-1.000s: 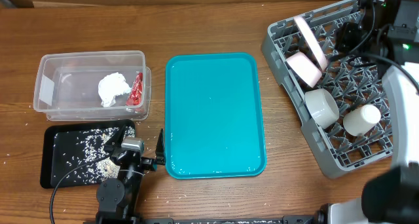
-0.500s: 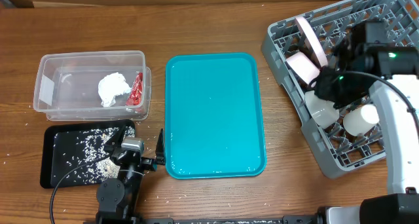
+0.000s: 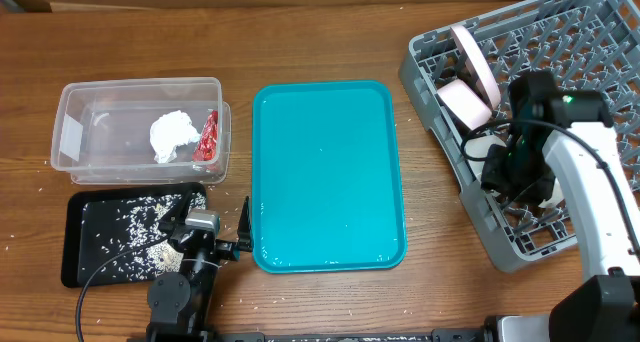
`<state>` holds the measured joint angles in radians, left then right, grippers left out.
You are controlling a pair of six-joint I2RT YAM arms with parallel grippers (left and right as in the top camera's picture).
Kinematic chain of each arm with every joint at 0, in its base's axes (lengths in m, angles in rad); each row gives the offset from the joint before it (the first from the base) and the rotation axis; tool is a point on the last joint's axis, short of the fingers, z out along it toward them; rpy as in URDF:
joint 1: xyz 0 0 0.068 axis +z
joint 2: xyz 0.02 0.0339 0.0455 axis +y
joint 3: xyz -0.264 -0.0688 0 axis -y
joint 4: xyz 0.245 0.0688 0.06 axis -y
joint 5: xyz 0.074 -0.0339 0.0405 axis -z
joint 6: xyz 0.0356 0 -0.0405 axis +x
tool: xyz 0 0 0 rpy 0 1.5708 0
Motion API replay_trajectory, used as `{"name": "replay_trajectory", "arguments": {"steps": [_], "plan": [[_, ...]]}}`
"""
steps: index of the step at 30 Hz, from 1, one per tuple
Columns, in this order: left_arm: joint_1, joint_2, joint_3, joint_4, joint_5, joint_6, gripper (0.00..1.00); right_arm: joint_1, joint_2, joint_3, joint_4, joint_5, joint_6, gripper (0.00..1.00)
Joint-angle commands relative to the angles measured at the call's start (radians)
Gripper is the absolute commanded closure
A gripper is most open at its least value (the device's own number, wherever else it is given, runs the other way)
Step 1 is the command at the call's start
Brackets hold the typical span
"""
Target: Sort waste into correct bins and load items into the dishwasher
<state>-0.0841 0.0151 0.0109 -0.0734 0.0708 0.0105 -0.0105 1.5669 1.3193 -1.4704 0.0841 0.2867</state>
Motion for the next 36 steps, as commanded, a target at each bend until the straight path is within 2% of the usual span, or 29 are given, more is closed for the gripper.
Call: {"name": "replay_trajectory", "arguments": {"steps": [1, 5, 12, 20, 24, 26, 31, 36], "plan": [[0.007, -0.01, -0.006, 0.001, -0.007, 0.012, 0.0, 0.003, -0.005, -0.1, 0.082, 0.045, -0.006, 0.54], [0.007, -0.01, -0.006, 0.001, -0.007, 0.012, 0.0, 0.003, -0.005, -0.116, 0.089, 0.034, -0.002, 0.62], [0.007, -0.01, -0.006, 0.001, -0.007, 0.012, 0.0, 0.005, -0.005, -0.208, 0.149, -0.027, 0.005, 0.67], [0.007, -0.01, -0.006, 0.001, -0.007, 0.012, 0.0, 0.005, -0.005, -0.233, 0.242, -0.064, 0.036, 0.91], [0.007, -0.01, -0.006, 0.001, -0.007, 0.012, 0.0, 0.005, -0.005, -0.233, 0.275, -0.063, 0.049, 0.91], [0.007, -0.01, -0.006, 0.001, -0.007, 0.012, 0.0, 0.005, -0.005, -0.233, 0.321, -0.064, 0.083, 0.96], [0.007, -0.01, -0.006, 0.001, -0.007, 0.012, 0.0, 0.009, -0.005, -0.233, 0.399, -0.097, 0.156, 0.96], [0.007, -0.01, -0.006, 0.001, -0.007, 0.012, 0.0, 0.036, -0.005, -0.233, 0.426, -0.105, 0.156, 0.96]]}}
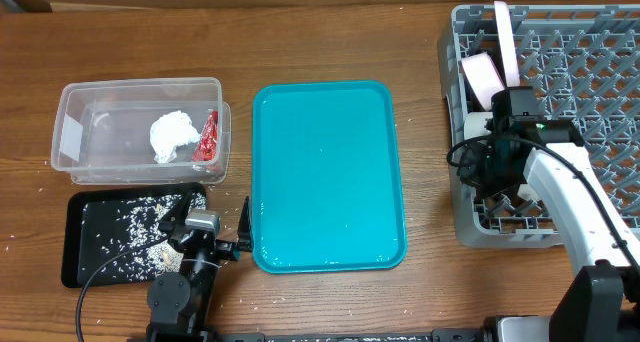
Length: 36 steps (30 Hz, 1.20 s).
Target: Sort waste into correct bins and load items into the dishwasher
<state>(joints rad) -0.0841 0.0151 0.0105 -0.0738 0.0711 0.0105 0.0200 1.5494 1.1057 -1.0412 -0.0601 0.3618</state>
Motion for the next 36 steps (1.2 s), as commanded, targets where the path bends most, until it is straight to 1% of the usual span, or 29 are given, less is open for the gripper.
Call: {"name": "replay_trajectory", "arguments": {"steps": [1, 2, 3, 4, 6, 7, 10, 12, 13, 15, 18, 19, 20, 21, 24, 25, 27, 30, 36], "plan": [[0.007, -0.01, -0.006, 0.002, -0.007, 0.012, 0.0, 0.011, 0.012, -0.02, -0.006, 0.039, 0.081, 0.96], [0.007, -0.01, -0.006, 0.002, -0.008, 0.012, 0.0, 0.016, 0.012, -0.02, -0.006, 0.038, 0.081, 0.96], [0.007, -0.01, -0.006, 0.002, -0.008, 0.012, 0.0, 0.024, 0.012, -0.02, -0.006, 0.037, 0.081, 0.93], [0.007, -0.01, -0.006, 0.002, -0.008, 0.012, 0.0, 0.032, 0.012, -0.018, -0.005, 0.035, 0.081, 0.86], [0.007, -0.01, -0.006, 0.002, -0.008, 0.012, 0.0, 0.035, 0.011, -0.003, -0.009, 0.035, 0.081, 0.78], [0.007, -0.01, -0.006, 0.002, -0.008, 0.012, 0.0, 0.035, 0.01, 0.012, -0.018, 0.035, 0.081, 0.71], [0.007, -0.01, -0.006, 0.002, -0.008, 0.012, 0.0, 0.035, -0.025, 0.082, -0.05, 0.01, 0.084, 0.62], [0.007, -0.01, -0.006, 0.002, -0.008, 0.012, 0.0, 0.038, -0.085, 0.139, -0.072, 0.004, 0.08, 0.58], [0.007, -0.01, -0.006, 0.002, -0.008, 0.012, 0.0, 0.044, -0.149, 0.184, -0.084, -0.006, 0.076, 0.55], [0.007, -0.01, -0.006, 0.002, -0.008, 0.012, 0.0, 0.057, -0.224, 0.223, -0.093, -0.014, 0.071, 0.53], [0.007, -0.01, -0.006, 0.002, -0.008, 0.012, 0.0, 0.095, -0.391, 0.269, -0.092, -0.063, -0.002, 0.46], [0.007, -0.01, -0.006, 0.002, -0.008, 0.012, 0.0, 0.106, -0.444, 0.275, -0.091, -0.083, -0.028, 0.41], [0.007, -0.01, -0.006, 0.002, -0.008, 0.012, 0.0, 0.113, -0.493, 0.275, -0.09, -0.104, -0.029, 0.09], [0.007, -0.01, -0.006, 0.002, -0.008, 0.012, 0.0, 0.118, -0.552, 0.275, -0.087, -0.14, -0.02, 0.0], [0.007, -0.01, -0.006, 0.002, -0.008, 0.012, 0.0, 0.118, -0.64, 0.275, -0.091, -0.2, -0.006, 0.0], [0.007, -0.01, -0.006, 0.002, -0.008, 0.012, 0.0, 0.118, -0.683, 0.275, -0.094, -0.2, -0.006, 0.0], [0.007, -0.01, -0.006, 0.002, -0.008, 0.012, 0.0, 0.117, -0.713, 0.275, -0.101, -0.194, -0.012, 0.0], [0.007, -0.01, -0.006, 0.002, -0.008, 0.012, 0.0, 0.117, -0.739, 0.276, -0.152, -0.143, -0.069, 0.0], [0.007, -0.01, -0.006, 0.002, -0.008, 0.012, 0.0, 0.117, -0.748, 0.275, -0.149, -0.213, -0.311, 0.0]]}}
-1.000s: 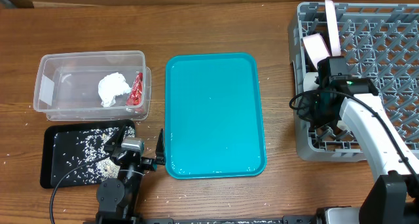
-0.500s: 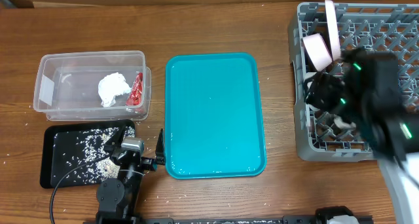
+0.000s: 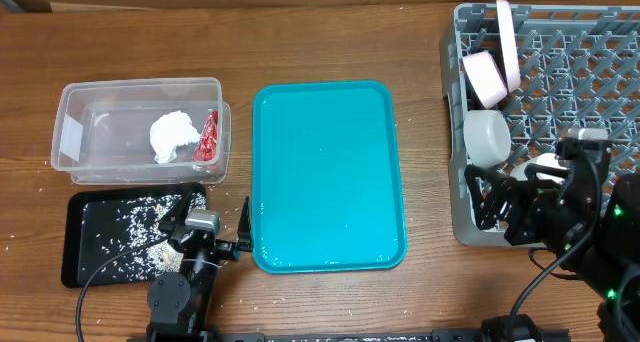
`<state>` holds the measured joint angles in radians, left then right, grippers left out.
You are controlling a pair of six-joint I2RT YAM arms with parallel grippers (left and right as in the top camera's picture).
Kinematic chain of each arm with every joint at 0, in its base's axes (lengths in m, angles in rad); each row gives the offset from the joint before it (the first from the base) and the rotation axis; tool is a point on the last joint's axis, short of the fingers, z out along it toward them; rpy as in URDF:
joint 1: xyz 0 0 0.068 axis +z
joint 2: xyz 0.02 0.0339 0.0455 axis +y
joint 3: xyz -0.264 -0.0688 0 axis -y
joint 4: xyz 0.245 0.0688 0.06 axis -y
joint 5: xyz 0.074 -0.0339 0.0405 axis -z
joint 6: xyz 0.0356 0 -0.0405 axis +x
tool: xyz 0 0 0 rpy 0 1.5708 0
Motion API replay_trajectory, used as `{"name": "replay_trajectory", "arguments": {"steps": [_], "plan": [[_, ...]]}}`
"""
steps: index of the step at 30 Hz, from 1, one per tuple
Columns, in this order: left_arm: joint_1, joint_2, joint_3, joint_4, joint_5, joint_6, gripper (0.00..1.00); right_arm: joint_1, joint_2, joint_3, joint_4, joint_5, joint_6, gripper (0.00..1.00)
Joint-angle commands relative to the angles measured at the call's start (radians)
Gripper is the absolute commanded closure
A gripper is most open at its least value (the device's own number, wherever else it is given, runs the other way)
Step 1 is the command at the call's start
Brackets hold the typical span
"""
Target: Sort waste into correct bins and load items into the dishwasher
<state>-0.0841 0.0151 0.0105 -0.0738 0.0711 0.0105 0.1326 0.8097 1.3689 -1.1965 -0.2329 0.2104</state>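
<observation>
The grey dish rack [image 3: 590,72] stands at the right, square to the table. In its left side are an upright pink plate [image 3: 506,42], a pink cup [image 3: 484,77] and a white cup [image 3: 487,137]. My right gripper [image 3: 497,207] hangs over the rack's front left corner, just below the white cup, open and holding nothing. The clear bin [image 3: 70,142] at the left contains a crumpled white tissue [image 3: 173,134] and a red wrapper [image 3: 208,134]. My left gripper [image 3: 243,229] rests beside the teal tray's left edge; whether its jaws are apart is unclear.
A bare teal tray [image 3: 325,172] lies in the middle. A black tray [image 3: 85,257] strewn with rice grains sits below the clear bin. The left arm's base is at the front edge, and a few grains dot the wood.
My right gripper was down in the rack's left side, covering the white cup. It now sits nearer the front edge, open, and the white cup shows in the rack. The left arm stayed put.
At first the rack lay skewed on the table with my right gripper inside it near a white item. Later the rack stood square, the gripper still at its left side. Now the gripper is back from the cups and the white cup rests in the rack.
</observation>
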Motion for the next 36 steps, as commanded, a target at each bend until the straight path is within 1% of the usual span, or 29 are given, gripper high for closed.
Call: {"name": "replay_trajectory", "arguments": {"steps": [1, 2, 4, 6, 7, 10, 14, 17, 21, 25, 28, 30, 36], "plan": [[0.007, -0.01, -0.006, 0.002, -0.008, 0.012, 0.0, 0.008, -0.011, 0.0, 0.033, -0.039, -0.164, 0.0], [0.007, -0.01, -0.006, 0.002, -0.008, 0.012, 0.0, 0.008, -0.019, -0.014, 0.077, -0.039, -0.163, 0.0], [0.007, -0.01, -0.006, 0.002, -0.008, 0.012, 0.0, 0.01, -0.069, -0.083, 0.256, -0.054, -0.163, 0.0], [0.007, -0.01, -0.006, 0.002, -0.008, 0.012, 0.0, 0.01, -0.121, -0.171, 0.398, -0.053, -0.163, 0.0], [0.007, -0.01, -0.006, 0.002, -0.008, 0.012, 0.0, 0.01, -0.177, -0.274, 0.514, -0.053, -0.163, 0.0], [0.007, -0.01, -0.006, 0.002, -0.008, 0.012, 0.0, 0.01, -0.306, -0.522, 0.667, -0.053, -0.163, 0.0], [0.007, -0.01, -0.006, 0.002, -0.008, 0.012, 0.0, 0.01, -0.473, -0.775, 0.702, -0.054, -0.162, 0.0], [0.007, -0.01, -0.006, 0.002, -0.008, 0.012, 0.0, 0.01, -0.571, -0.911, 0.727, -0.054, -0.162, 0.0], [0.007, -0.01, -0.006, 0.002, -0.008, 0.012, 0.0, 0.014, -0.705, -1.092, 0.842, -0.054, -0.162, 0.0], [0.007, -0.01, -0.006, 0.002, -0.008, 0.012, 0.0, 0.045, -0.807, -1.264, 1.004, -0.058, -0.161, 0.0], [0.007, -0.01, -0.006, 0.002, -0.008, 0.012, 0.0, 0.066, -0.807, -1.334, 1.107, -0.058, -0.158, 0.0], [0.007, -0.01, -0.006, 0.002, -0.008, 0.012, 0.0, 0.071, -0.807, -1.363, 1.143, -0.057, -0.159, 0.0], [0.007, -0.01, -0.006, 0.002, -0.008, 0.012, 0.0, 0.07, -0.807, -1.361, 1.141, -0.057, -0.159, 0.0]]}}
